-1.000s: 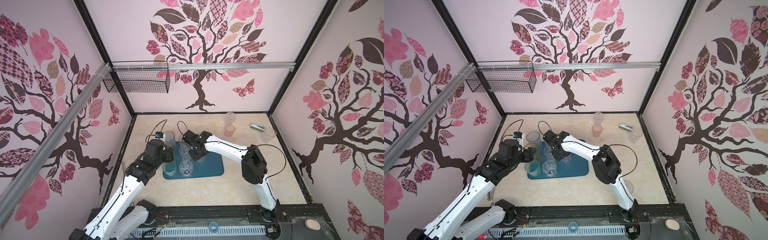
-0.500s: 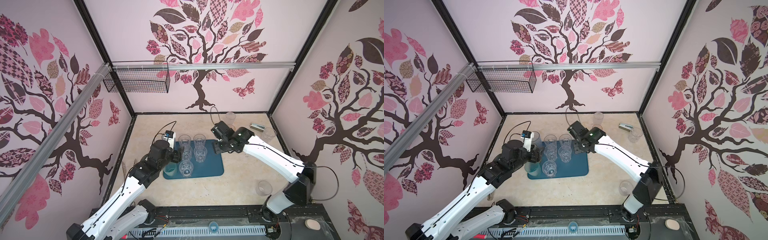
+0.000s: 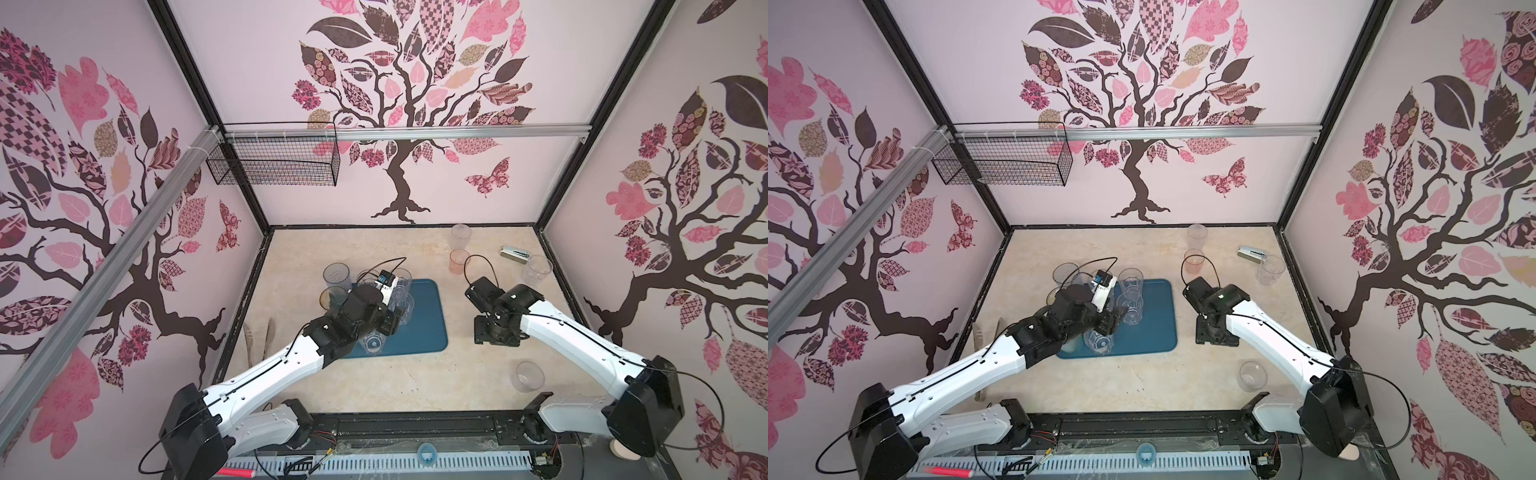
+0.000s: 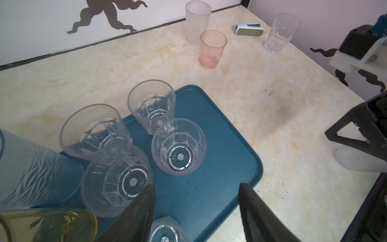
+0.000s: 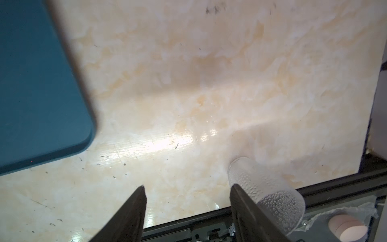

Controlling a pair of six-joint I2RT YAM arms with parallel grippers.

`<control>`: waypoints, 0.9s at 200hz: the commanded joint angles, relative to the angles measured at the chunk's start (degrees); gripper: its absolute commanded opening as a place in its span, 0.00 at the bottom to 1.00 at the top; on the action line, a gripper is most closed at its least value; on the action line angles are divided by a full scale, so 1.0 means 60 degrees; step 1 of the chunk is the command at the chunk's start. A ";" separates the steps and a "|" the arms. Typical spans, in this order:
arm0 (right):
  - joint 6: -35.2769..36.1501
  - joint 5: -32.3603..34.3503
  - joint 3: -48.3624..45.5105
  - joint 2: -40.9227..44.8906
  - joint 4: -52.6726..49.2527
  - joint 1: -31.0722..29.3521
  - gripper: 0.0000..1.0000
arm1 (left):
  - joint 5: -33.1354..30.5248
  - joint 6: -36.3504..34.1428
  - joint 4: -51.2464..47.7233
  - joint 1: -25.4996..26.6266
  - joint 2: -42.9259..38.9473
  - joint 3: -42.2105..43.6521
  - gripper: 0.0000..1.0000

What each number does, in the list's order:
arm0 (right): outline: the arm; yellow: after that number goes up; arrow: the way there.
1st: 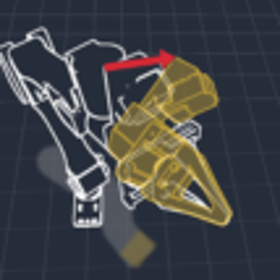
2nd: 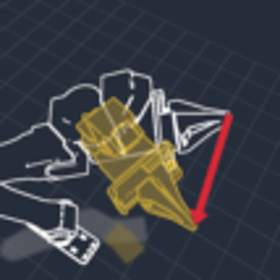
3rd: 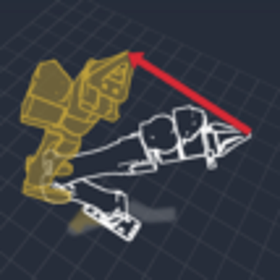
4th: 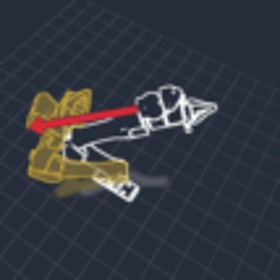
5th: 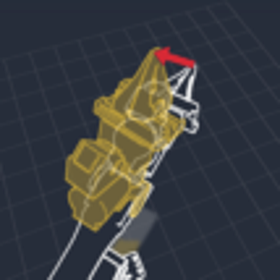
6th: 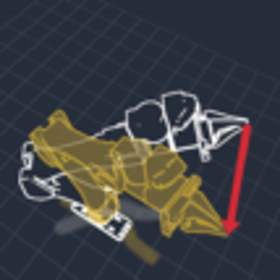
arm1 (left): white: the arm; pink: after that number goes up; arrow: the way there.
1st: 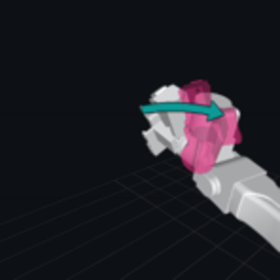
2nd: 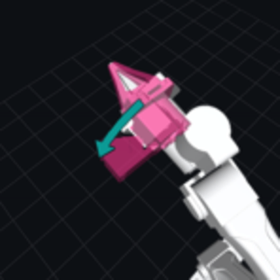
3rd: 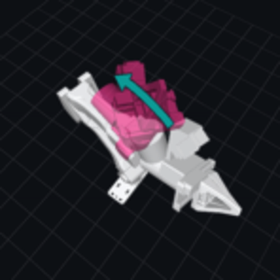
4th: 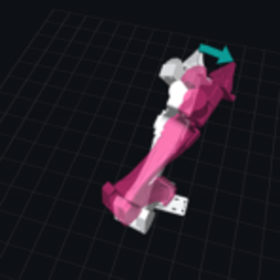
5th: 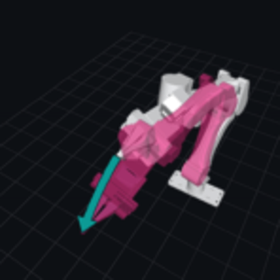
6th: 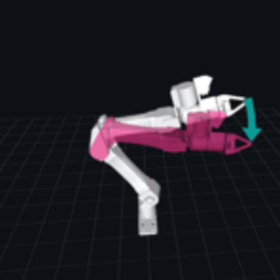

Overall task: Place the glasses into the tray
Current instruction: 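Open the right gripper and draw it back from the placed cup, then move the right gripper to the clear cup farther from the robot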

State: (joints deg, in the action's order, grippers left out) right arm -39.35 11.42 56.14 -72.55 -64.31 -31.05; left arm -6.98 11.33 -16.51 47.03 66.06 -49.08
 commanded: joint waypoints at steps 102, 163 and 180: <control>0.0849 -0.0177 0.0495 -0.0227 0.1650 0.4027 0.68 | -0.0198 -0.0424 0.0164 0.0066 -0.0024 -0.0001 0.68; 0.0442 -0.1151 0.1915 -0.2315 0.4049 0.5965 0.68 | -0.0733 -0.0413 -0.0249 0.0050 0.0413 -0.0454 0.69; 0.0156 -0.1281 0.2389 -0.2856 0.4554 0.6516 0.68 | -0.0847 -0.0551 -0.0431 0.0047 0.0531 -0.0707 0.69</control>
State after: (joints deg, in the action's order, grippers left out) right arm -35.77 6.00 66.35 -85.60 -42.94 3.81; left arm -10.00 8.99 -16.97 47.27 68.29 -49.28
